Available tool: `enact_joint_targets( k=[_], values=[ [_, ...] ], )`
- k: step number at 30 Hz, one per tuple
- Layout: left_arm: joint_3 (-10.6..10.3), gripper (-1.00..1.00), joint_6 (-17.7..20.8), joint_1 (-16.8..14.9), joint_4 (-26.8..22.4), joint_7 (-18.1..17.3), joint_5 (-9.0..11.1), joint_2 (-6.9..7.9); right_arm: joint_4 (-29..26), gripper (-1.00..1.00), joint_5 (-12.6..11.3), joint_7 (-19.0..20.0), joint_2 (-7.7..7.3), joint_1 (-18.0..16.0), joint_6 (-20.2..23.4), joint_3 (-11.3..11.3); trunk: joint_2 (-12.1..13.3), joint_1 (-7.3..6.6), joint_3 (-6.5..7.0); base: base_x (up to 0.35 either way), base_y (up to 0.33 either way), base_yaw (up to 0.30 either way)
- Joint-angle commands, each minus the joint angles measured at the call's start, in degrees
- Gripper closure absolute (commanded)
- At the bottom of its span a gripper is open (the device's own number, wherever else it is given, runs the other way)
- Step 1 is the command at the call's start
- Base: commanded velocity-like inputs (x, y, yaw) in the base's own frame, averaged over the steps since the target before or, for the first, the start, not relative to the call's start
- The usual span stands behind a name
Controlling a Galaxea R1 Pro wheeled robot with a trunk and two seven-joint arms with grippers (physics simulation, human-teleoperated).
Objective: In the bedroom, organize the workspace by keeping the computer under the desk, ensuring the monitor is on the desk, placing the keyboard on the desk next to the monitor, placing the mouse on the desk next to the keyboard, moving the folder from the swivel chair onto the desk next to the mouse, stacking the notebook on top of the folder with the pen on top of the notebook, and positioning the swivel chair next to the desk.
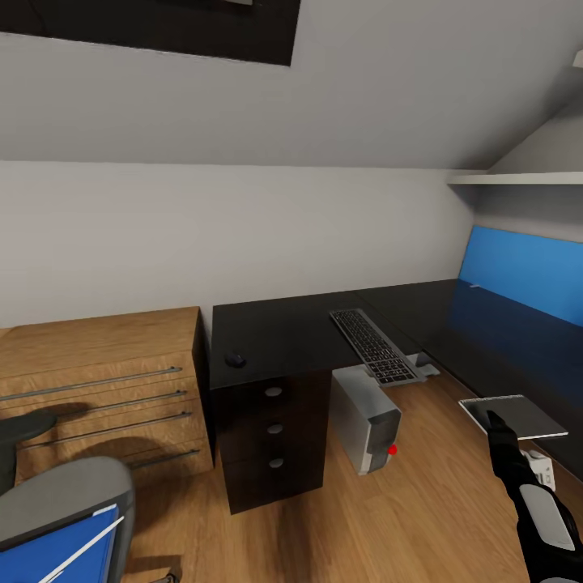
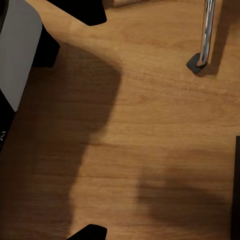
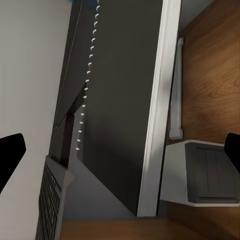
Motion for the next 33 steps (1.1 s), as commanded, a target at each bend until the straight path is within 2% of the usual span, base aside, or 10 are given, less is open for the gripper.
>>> enact_joint_targets(
  k=[1, 14, 15, 33],
  values=[
    [0.0, -1.00, 0.3, 0.0, -0.1, 0.3, 0.1, 0.01, 0.0, -1.00, -0.4, 0.2, 0.02, 0.0, 0.3, -0.2, 0.0, 0.00, -0.04, 0.000, 0.000, 0.000],
    [0.0, -1.00, 0.3, 0.0, -0.1, 0.3, 0.1, 0.01, 0.0, -1.00, -0.4, 0.2, 0.02, 0.0, 0.1, -0.2, 0.0, 0.00, -0.04, 0.000, 0.000, 0.000],
    [0.0, -1.00, 0.3, 0.0, -0.1, 0.3, 0.1, 0.01, 0.0, 1.00, -0.4, 0.2, 0.02, 0.0, 0.1, -0.2, 0.0, 0.00, -0.04, 0.000, 0.000, 0.000],
    [0.0, -1.00, 0.3, 0.0, -0.1, 0.3, 0.1, 0.01, 0.0, 1.00, -0.4, 0.2, 0.04, 0.0, -0.7, -0.1, 0.0, 0.00, -0.04, 0.000, 0.000, 0.000]
  ],
)
